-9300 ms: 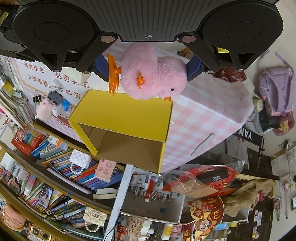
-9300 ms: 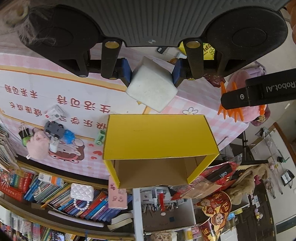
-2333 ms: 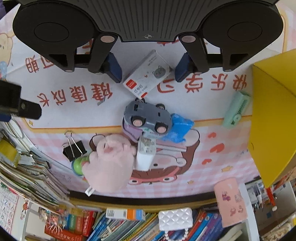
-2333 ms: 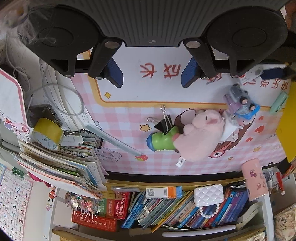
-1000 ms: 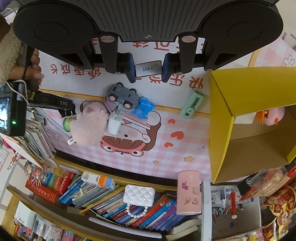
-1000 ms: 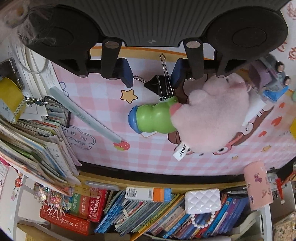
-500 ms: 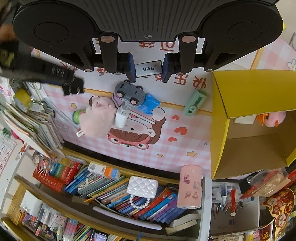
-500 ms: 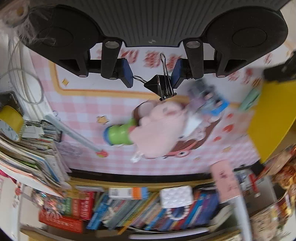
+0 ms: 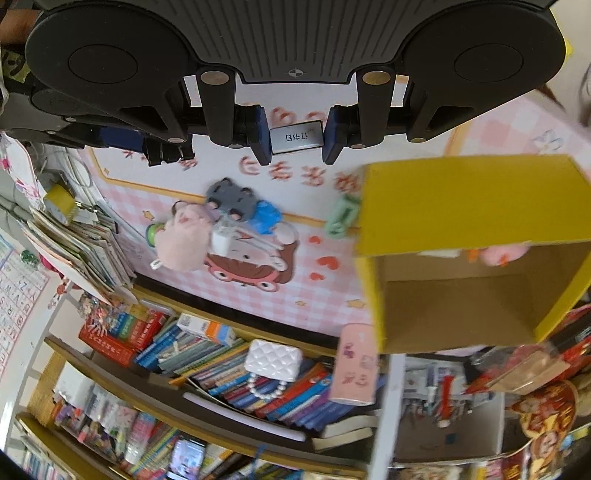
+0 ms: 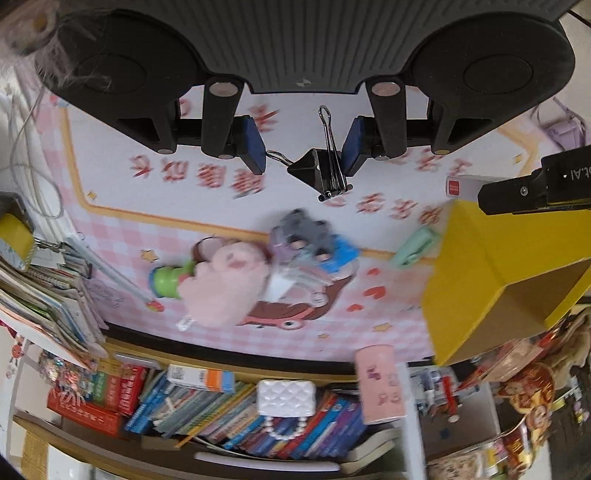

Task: Organize objects
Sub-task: 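Carry the white box and binder clip over the yellow box with both tools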

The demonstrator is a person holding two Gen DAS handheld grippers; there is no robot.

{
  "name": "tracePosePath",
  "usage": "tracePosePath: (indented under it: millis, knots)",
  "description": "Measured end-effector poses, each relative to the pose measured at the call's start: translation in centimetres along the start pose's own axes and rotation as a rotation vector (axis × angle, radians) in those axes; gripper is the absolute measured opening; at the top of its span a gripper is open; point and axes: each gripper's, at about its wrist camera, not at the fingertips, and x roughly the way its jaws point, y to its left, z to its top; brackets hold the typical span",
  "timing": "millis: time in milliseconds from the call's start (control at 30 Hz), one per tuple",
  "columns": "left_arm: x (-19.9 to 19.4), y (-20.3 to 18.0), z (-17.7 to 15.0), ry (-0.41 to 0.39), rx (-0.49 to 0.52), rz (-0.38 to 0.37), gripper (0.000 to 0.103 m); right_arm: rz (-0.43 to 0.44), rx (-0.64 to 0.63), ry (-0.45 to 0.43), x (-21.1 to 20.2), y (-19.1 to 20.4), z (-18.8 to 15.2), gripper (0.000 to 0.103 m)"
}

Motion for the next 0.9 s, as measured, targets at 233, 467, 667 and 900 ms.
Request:
tracePosePath:
  millis: [233, 467, 667, 900]
  knots:
    - [-3.2, 4.8, -1.4, -0.002, -0.034, 0.018, 0.028, 0.037, -0.045, 0.008, -1.3, 5.9, -1.5, 0.043]
    - [-6.5, 8.7, -2.9, -0.024, -0.048, 0.036, 0.028, 0.064, -0.069, 0.0, -2.4, 10.9, -2.8, 0.043]
    - [-8.9, 12.0, -3.9, -0.05, -0.079, 0.066, 0.028, 0.097, -0.107, -0.009, -3.0, 15.0, -3.6, 0.043]
    - [-11.0, 14.7, -4.4, -0.084, -0.094, 0.087, 0.028, 0.119, -0.138, -0.029, -3.7, 18.5, -4.0, 0.043]
